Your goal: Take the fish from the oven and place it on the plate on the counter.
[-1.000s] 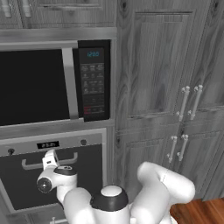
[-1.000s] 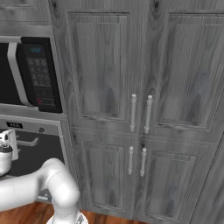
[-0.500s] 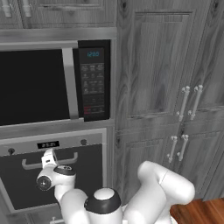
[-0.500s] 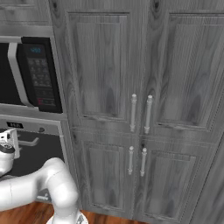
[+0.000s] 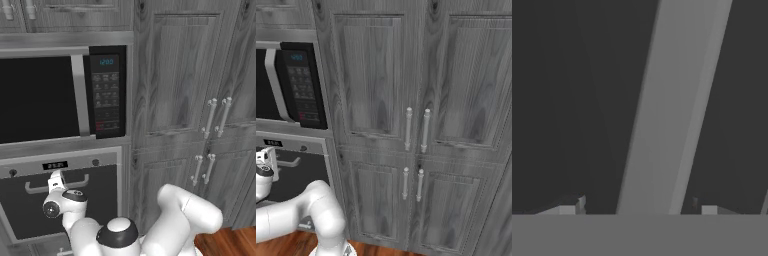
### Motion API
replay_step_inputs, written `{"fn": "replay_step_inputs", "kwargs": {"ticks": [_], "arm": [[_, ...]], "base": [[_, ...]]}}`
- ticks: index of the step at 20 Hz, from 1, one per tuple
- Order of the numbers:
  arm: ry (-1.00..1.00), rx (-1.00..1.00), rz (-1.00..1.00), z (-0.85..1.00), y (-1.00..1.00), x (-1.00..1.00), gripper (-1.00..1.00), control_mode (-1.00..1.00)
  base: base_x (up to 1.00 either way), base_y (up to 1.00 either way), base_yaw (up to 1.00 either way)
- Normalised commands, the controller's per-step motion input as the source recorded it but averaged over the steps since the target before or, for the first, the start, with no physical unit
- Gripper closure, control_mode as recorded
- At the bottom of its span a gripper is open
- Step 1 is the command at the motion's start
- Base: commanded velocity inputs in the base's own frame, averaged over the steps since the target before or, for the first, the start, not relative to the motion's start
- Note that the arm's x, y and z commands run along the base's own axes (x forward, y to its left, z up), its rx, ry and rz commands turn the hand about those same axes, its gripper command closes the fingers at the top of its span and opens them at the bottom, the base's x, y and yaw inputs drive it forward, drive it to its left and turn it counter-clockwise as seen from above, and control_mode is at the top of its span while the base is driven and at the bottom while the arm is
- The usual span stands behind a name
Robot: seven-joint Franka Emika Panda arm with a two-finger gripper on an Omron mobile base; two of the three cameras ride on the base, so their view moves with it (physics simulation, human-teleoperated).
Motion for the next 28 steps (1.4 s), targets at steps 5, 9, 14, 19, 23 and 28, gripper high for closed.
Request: {"fn": "replay_step_inputs", "kwargs": {"ticks": [5,9,14,19,23,28], "arm": [[0.0,0.0,0.0,0.0,0.0,0.0,1.0,-1.0],[0.0,0.0,0.0,0.0,0.0,0.0,1.0,-1.0],[0.0,0.0,0.0,0.0,0.0,0.0,1.0,-1.0],[0.01,0.0,0.0,-0.09,0.0,-0.05,1.0,-1.0],[0.06,0.0,0.0,-0.23,0.0,-0.47,1.0,-1.0],[0.06,0.0,0.0,-0.27,0.0,-0.44,1.0,-1.0]], "base": [[0.0,0.0,0.0],[0.0,0.0,0.0],[0.0,0.0,0.0],[0.0,0.0,0.0],[0.0,0.0,0.0],[0.0,0.0,0.0]]}}
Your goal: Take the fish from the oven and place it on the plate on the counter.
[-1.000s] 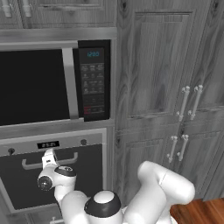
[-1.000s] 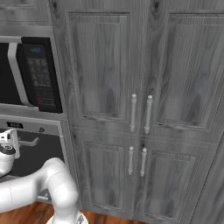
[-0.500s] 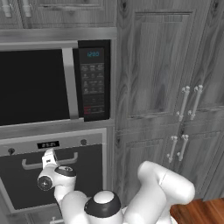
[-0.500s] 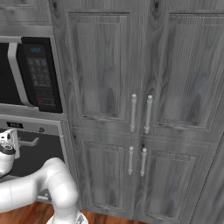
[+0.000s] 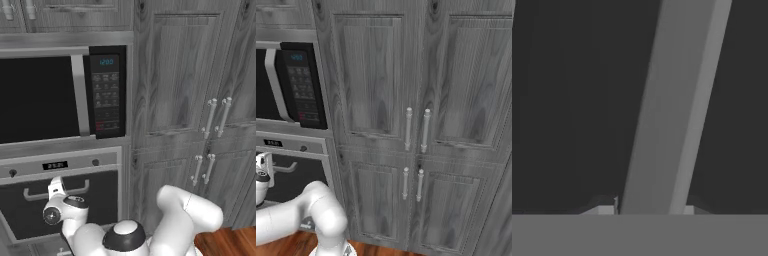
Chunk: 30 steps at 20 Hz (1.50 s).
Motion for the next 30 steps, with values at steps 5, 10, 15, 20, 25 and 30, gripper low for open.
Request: {"fn": "replay_step_inputs", "kwargs": {"ticks": [5,10,15,20,25,30], "arm": [[0.02,0.0,0.0,-0.25,0.0,-0.57,1.0,-1.0],[0.05,0.0,0.0,-0.4,0.0,-0.58,1.0,-1.0],[0.07,0.0,0.0,-0.62,0.0,-0.62,1.0,-1.0],[0.06,0.0,0.0,-0.68,0.0,-0.61,1.0,-1.0],[0.08,-0.01,0.0,-0.71,0.0,-0.55,1.0,-1.0],[0.06,-0.03,0.0,-0.66,0.0,-0.58,1.0,-1.0]], "base": [[0.0,0.0,0.0],[0.0,0.0,0.0],[0.0,0.0,0.0],[0.0,0.0,0.0],[0.0,0.0,0.0],[0.0,0.0,0.0]]}}
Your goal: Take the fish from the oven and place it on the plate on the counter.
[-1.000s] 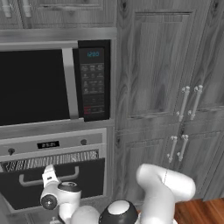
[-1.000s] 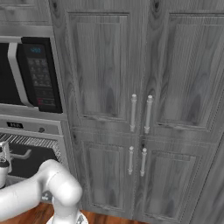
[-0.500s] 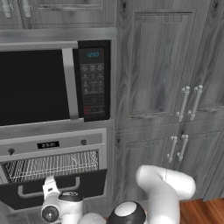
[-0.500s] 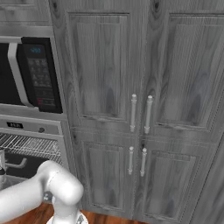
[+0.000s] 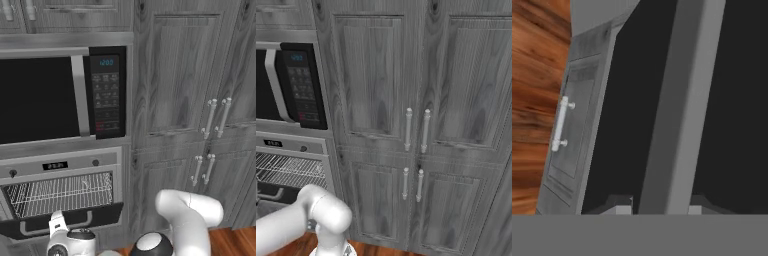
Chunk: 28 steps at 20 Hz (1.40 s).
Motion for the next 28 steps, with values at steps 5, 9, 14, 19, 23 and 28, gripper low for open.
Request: {"fn": "replay_step_inputs", "kwargs": {"ticks": [5,9,14,19,23,28], "arm": [[0.02,-0.06,0.0,-0.54,0.0,-0.69,1.0,-1.0],[0.0,-0.04,0.0,-0.67,0.0,-0.89,1.0,-1.0],[0.0,-0.02,0.0,-0.73,0.0,-0.97,1.0,-1.0],[-0.08,0.0,0.0,-0.16,0.0,-0.92,1.0,-1.0],[-0.29,0.0,0.02,0.59,0.0,-0.81,1.0,-1.0],[-0.27,0.0,0.02,0.89,0.01,-0.45,1.0,-1.0]], "base": [[0.0,0.0,0.0],[0.0,0.0,0.0],[0.0,0.0,0.0],[0.0,0.0,0.0],[0.0,0.0,0.0],[0.0,0.0,0.0]]}}
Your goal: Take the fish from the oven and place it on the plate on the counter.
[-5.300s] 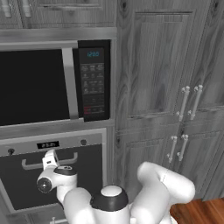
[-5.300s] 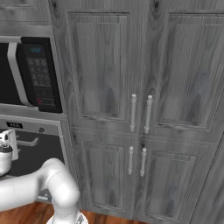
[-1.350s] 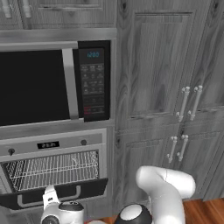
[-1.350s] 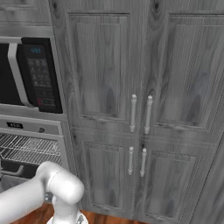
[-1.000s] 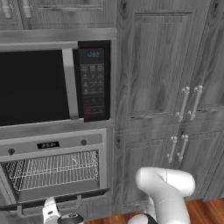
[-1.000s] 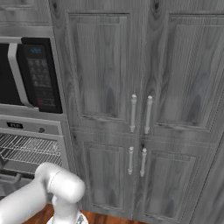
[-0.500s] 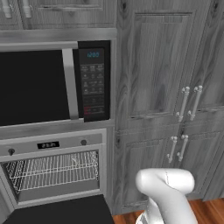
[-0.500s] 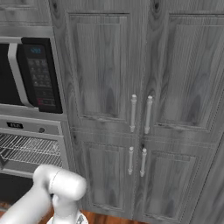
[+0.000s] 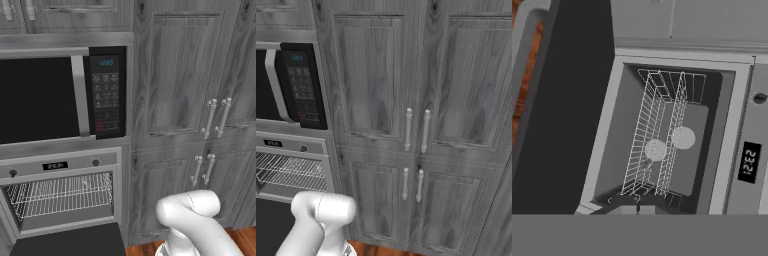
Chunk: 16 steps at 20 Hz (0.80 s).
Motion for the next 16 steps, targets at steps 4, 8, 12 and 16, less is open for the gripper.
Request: {"fn": "replay_step_inputs", "kwargs": {"ticks": [4,8,12,16], "arm": [[-0.23,0.0,0.01,0.98,0.01,-0.21,1.0,-1.0],[-0.1,0.0,0.0,0.96,0.0,-0.05,1.0,-1.0],[0.0,0.0,0.0,0.74,0.01,0.1,1.0,-1.0],[0.0,0.01,0.0,0.64,0.01,0.34,1.0,-1.0]], "base": [[0.0,0.0,0.0],[0.0,0.0,0.0],[0.0,0.0,0.0],[0.0,0.0,0.0]]}}
